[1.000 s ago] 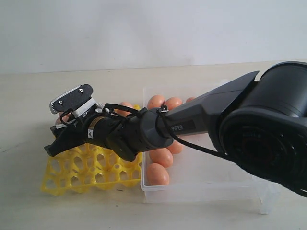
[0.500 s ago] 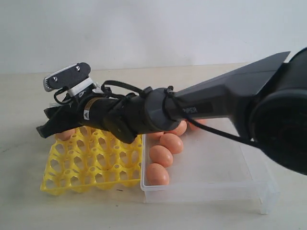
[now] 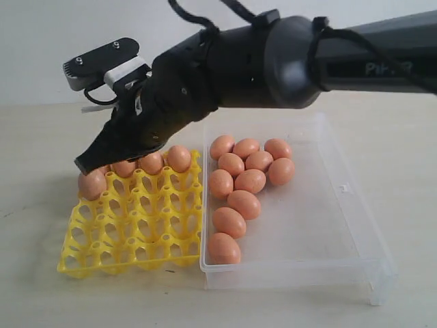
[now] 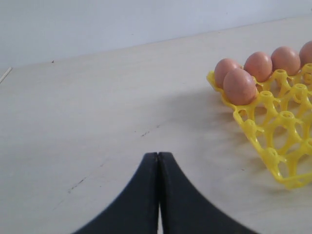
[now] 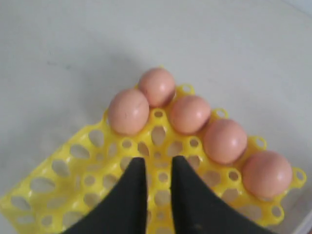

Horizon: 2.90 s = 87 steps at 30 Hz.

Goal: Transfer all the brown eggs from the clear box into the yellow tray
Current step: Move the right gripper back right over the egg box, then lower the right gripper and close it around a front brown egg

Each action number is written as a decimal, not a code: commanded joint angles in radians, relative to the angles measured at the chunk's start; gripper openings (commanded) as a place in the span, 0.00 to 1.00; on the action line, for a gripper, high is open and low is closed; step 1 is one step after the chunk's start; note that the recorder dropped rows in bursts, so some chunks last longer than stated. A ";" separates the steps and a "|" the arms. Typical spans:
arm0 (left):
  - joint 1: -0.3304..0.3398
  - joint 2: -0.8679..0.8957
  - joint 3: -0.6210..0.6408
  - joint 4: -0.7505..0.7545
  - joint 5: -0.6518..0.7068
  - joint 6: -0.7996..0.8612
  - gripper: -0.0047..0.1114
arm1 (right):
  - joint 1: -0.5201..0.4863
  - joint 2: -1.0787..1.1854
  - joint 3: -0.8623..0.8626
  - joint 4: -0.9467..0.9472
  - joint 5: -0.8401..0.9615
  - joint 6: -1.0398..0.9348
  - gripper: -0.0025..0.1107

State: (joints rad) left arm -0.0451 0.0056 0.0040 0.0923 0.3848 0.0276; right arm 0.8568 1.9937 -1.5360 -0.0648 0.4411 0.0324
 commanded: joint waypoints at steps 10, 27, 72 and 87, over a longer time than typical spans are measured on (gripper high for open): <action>-0.005 -0.006 -0.004 -0.001 -0.006 -0.007 0.04 | -0.147 -0.169 0.197 0.162 0.266 -0.143 0.02; -0.005 -0.006 -0.004 -0.001 -0.006 -0.005 0.04 | -0.271 -0.063 0.214 0.171 0.315 -0.253 0.42; -0.005 -0.006 -0.004 -0.001 -0.006 -0.005 0.04 | -0.271 0.052 0.179 0.085 0.238 -0.269 0.45; -0.005 -0.006 -0.004 -0.001 -0.006 -0.005 0.04 | -0.263 0.124 0.180 0.092 0.214 -0.269 0.45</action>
State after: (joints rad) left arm -0.0451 0.0056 0.0040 0.0923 0.3848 0.0276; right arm 0.5908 2.0842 -1.3617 0.0273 0.6495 -0.2328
